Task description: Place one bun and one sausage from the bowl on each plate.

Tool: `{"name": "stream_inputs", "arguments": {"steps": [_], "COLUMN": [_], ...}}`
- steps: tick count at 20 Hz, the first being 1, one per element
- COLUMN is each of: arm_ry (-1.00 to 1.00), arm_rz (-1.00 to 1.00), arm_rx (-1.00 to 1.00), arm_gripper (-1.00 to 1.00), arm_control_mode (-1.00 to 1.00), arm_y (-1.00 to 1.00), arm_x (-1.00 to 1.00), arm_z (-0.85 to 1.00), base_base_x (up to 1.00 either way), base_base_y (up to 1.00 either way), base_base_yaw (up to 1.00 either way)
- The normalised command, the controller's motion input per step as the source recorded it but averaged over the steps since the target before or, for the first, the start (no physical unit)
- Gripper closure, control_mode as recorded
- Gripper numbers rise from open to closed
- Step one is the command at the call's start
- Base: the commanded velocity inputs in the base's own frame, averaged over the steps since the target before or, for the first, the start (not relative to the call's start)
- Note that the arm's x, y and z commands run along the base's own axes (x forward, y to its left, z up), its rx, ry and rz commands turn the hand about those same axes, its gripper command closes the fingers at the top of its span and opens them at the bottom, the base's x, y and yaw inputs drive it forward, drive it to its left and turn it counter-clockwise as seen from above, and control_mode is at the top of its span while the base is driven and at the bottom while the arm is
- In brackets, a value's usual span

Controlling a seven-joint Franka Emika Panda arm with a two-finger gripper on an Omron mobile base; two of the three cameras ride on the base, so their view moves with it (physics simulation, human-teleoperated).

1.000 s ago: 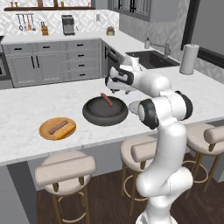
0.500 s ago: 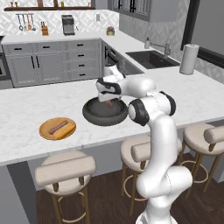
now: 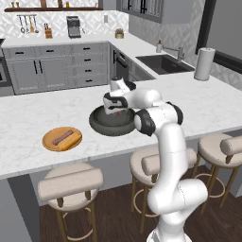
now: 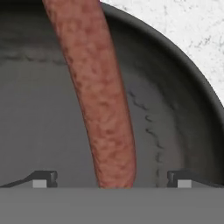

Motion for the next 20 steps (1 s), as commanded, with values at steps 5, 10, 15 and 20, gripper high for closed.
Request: {"name": "stream_inputs", "arguments": {"steps": [5,10,15,20], "arm_ry": [-0.12,-0.01,0.02,-0.32], "arm_rz": [0.0,0.0,0.0,-0.15], "arm_rx": [0.01,0.07,0.15,0.07], "arm_gripper": [1.0,1.0,1.0,1.0], "arm_control_mode": [-1.0,-1.0,-1.0,-1.0], "arm_y": [-0.06,-0.49,-0.37,-0.22], "arm_x": [0.33,-0.58,-0.99,-0.69], "arm_z": [-0.33,-0.43,0.03,0.96], "base_base_x": [0.0,0.0,0.0,0.0], "base_base_y": [0.0,0.0,0.0,0.0], "base_base_yaw": [0.0,0.0,0.0,0.0]}}
